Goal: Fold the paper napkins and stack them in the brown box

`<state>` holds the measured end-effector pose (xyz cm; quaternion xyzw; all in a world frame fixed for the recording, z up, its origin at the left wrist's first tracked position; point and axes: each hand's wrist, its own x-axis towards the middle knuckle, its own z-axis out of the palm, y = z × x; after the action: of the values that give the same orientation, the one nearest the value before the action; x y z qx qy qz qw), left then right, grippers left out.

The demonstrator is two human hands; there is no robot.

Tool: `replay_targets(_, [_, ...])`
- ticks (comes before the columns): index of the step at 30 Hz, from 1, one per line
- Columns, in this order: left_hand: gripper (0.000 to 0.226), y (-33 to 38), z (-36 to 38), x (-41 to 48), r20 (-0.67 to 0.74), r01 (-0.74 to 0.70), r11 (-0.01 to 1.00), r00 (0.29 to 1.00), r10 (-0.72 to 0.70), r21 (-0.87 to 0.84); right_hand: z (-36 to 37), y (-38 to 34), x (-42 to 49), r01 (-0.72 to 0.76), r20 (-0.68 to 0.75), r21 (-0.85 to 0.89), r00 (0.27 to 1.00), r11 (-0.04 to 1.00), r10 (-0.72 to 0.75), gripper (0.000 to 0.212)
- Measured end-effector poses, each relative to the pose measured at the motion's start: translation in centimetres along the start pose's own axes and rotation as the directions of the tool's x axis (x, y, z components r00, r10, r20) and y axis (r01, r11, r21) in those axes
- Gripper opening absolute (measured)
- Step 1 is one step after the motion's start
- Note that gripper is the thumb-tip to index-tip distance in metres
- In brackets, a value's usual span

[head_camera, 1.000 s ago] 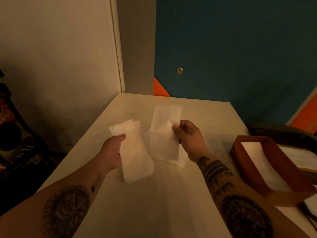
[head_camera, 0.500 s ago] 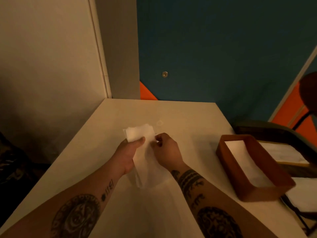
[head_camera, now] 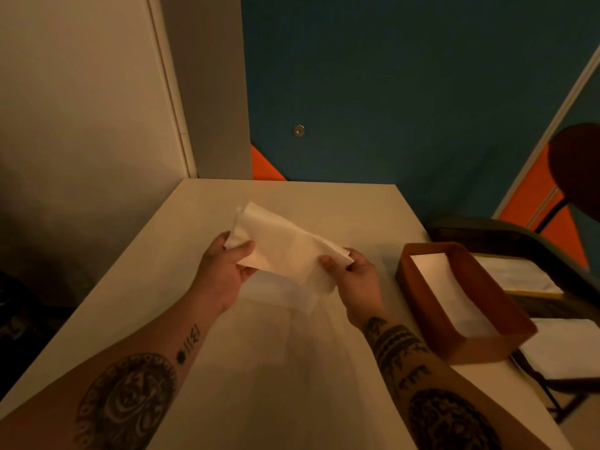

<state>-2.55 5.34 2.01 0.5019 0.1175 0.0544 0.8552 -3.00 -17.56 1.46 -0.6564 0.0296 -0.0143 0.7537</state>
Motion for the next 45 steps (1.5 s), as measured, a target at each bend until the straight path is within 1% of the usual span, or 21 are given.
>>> replay_targets(2, [0.028,-0.3,-1.1,-0.3,-0.007,-0.059,0.983,0.998,0.062,0.172,-0.8,-0.2,0.2,0.053,-0.023,-0.067,0.998,0.996,-0.055,0.013])
replay_targets(4, [0.030,-1.1,-2.0,-0.8,-0.002,-0.096,0.949,0.995,0.101,0.299,-1.4,0.0,0.1,0.082,0.012,-0.100,0.997,0.992,-0.081,0.016])
replay_targets(7, [0.044,-2.8,-3.6,-1.5,0.022,-0.097,0.886,0.995,0.098,0.453,-1.8,2.1,-0.6,0.038,0.100,-0.156,0.995,0.987,-0.023,0.023])
replay_targets(9, [0.047,-4.2,-4.4,-1.9,0.028,-0.085,0.838,0.996,0.084,0.539,-1.8,3.9,-1.1,0.017,0.104,-0.282,0.995,0.959,0.013,0.032])
replay_targets(11, [0.048,-5.2,-4.4,-2.1,0.015,-0.088,0.820,0.995,0.097,0.566,-1.4,4.6,-1.3,0.048,0.065,-0.356,0.998,0.933,-0.027,0.041])
replay_targets(15, [0.050,-5.6,-3.6,-2.4,-0.019,-0.106,0.790,0.989,0.147,0.604,-0.6,3.8,-1.4,0.073,0.062,-0.301,0.996,0.951,-0.057,0.046])
replay_targets(17, [0.052,-5.9,-3.6,-2.5,-0.021,-0.114,0.799,0.988,0.156,0.590,-0.6,4.0,-1.7,0.064,0.047,-0.322,0.998,0.945,-0.052,0.045])
replay_targets(20, [0.042,-6.1,-3.5,-3.0,-0.012,-0.139,0.774,0.983,0.185,0.618,-0.9,4.5,-2.0,0.045,0.018,-0.306,0.999,0.951,-0.041,0.036])
replay_targets(23, [0.039,-5.4,-2.8,-2.8,0.001,-0.177,0.748,0.973,0.229,0.640,-1.1,3.4,-2.2,0.035,0.045,-0.287,0.999,0.957,-0.023,0.034])
replay_targets(25, [0.036,-4.5,-2.0,-2.4,0.013,-0.203,0.718,0.965,0.262,0.666,-1.6,2.0,-2.0,0.058,0.064,-0.347,0.997,0.936,-0.038,0.033])
replay_targets(29, [0.027,-1.4,0.5,-1.0,0.130,-0.276,0.568,0.950,0.285,0.775,-3.0,-1.8,-1.2,0.165,0.041,-0.341,0.986,0.926,-0.161,0.032])
replay_targets(31, [0.034,0.7,1.9,-0.3,0.201,-0.304,0.485,0.946,0.254,0.820,-3.3,-4.3,-0.7,0.248,0.075,-0.434,0.968,0.866,-0.240,0.044])
replay_targets(34, [0.033,3.8,5.1,0.2,0.348,-0.424,0.381,0.903,0.254,0.822,-2.8,-7.7,-0.1,0.298,0.219,-0.618,0.954,0.727,-0.205,0.059])
replay_targets(36, [0.030,5.1,7.3,0.2,0.422,-0.486,0.416,0.874,0.242,0.769,-2.3,-8.9,0.2,0.310,0.267,-0.724,0.950,0.616,-0.164,0.046])
replay_targets(37, [0.030,5.5,8.1,0.3,0.413,-0.476,0.502,0.879,0.238,0.722,-2.0,-9.2,0.2,0.294,0.256,-0.758,0.955,0.583,-0.149,0.035])
replay_targets(38, [0.031,5.8,8.7,0.6,0.375,-0.437,0.626,0.896,0.240,0.646,-1.8,-9.3,0.3,0.243,0.204,-0.747,0.970,0.618,-0.134,0.028])
replay_targets(39, [0.032,6.1,8.6,0.6,0.316,-0.381,0.742,0.919,0.237,0.551,-1.2,-9.1,0.2,0.184,0.153,-0.692,0.982,0.698,-0.107,0.024])
replay_targets(41, [0.036,5.4,8.2,0.4,0.222,-0.223,0.920,0.963,0.156,0.322,-0.9,-8.7,-0.8,0.077,0.103,-0.558,0.994,0.827,-0.024,0.026])
replay_targets(43, [0.043,3.2,8.4,0.4,0.204,-0.072,0.975,0.979,0.028,0.212,-1.7,-8.1,-1.3,-0.031,0.038,-0.481,0.998,0.876,0.056,0.031])
replay_targets(44, [0.043,2.5,7.9,0.5,0.232,-0.007,0.975,0.972,-0.045,0.221,-1.1,-8.0,-1.6,-0.059,0.008,-0.470,0.997,0.881,0.071,0.032])
replay_targets(45, [0.041,-1.7,13.1,1.0,0.368,0.149,0.951,0.897,-0.245,0.269,-5.2,-8.3,-2.2,-0.134,-0.213,-0.459,0.976,0.878,0.038,0.031])
